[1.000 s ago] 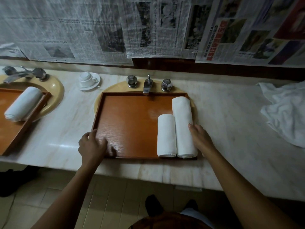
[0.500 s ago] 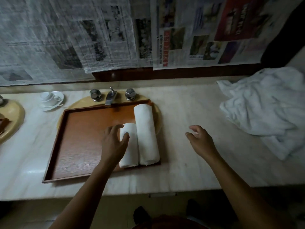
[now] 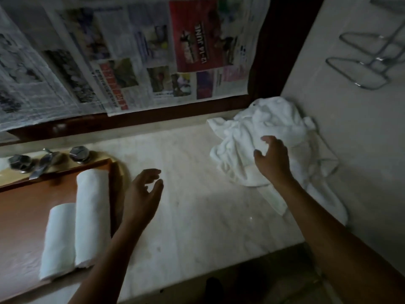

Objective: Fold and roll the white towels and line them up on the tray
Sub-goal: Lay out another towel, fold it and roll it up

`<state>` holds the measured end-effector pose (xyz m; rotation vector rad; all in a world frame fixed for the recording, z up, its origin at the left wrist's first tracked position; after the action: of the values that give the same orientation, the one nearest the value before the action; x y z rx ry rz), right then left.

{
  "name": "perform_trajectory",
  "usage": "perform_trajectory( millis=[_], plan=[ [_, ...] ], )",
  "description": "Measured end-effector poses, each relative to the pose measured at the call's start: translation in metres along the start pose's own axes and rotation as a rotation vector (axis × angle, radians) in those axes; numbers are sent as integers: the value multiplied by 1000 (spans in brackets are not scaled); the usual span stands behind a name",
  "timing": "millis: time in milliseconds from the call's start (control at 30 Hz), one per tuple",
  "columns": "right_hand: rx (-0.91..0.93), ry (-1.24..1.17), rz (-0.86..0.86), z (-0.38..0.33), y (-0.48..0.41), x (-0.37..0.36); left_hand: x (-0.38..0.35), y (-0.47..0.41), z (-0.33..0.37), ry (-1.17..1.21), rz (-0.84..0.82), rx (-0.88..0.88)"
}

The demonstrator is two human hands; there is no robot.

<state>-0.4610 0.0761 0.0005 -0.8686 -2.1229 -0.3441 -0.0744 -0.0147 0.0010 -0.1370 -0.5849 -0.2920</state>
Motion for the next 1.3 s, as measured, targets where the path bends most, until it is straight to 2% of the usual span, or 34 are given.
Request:
perform_trajectory(
  millis=[67,133,200,267,333,400,500,567,700,800,833,933,1000,1067,1133,1233,1300],
  plan=[
    [-21,94,83,22,-31,28,-19,-5,20,51,-1,-3],
    [-81,235,92,50,-62,49,-34,-7,37,53,-22,-10],
    [-114,399,-9,80,-85,57,-48,-10,49,71,-48,-11],
    [-84,453,-128,102,-98,56,-60,-11,57,77,-82,-5],
    [-36,400,-107,105,-106,62,-70,-13,58,75,-115,16],
    [-16,275,23,92,-108,79,-78,-13,55,108,-139,56],
    [39,18,182,43,-97,114,-86,-9,44,314,-154,187],
    [107,-136,187,6,-81,130,-89,-7,44,406,-152,249],
    [314,-306,-35,-72,-32,126,-103,-11,57,627,-225,362],
    [425,-410,-359,-115,17,82,-120,-12,73,940,-383,596],
    [455,-430,-480,-123,37,64,-122,-12,80,1010,-415,626],
    [514,-294,-687,-124,88,19,-117,-13,85,1037,-405,601],
    [453,-272,-790,-109,108,5,-108,-6,73,1015,-403,600],
    [339,-426,-909,-93,116,1,-99,6,60,1018,-429,597],
    [177,-563,-894,-73,110,-5,-86,17,49,980,-407,538],
    [-133,-530,-817,-32,100,-37,-72,38,44,945,-395,438],
    [-350,-618,-898,-18,115,-66,-66,51,40,915,-409,403]
  ],
)
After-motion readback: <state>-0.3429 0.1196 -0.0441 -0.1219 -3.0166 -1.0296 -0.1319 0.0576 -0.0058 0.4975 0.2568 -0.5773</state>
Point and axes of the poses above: each hand's wrist, its own y-axis away from the middle knuckle, its own x-axis out of the back of the hand, z = x × y, the point moved 7 cm from there along -y, towards the middle knuckle, and after that the axes turned 4 degrees about -z, right-handed, at the moved point
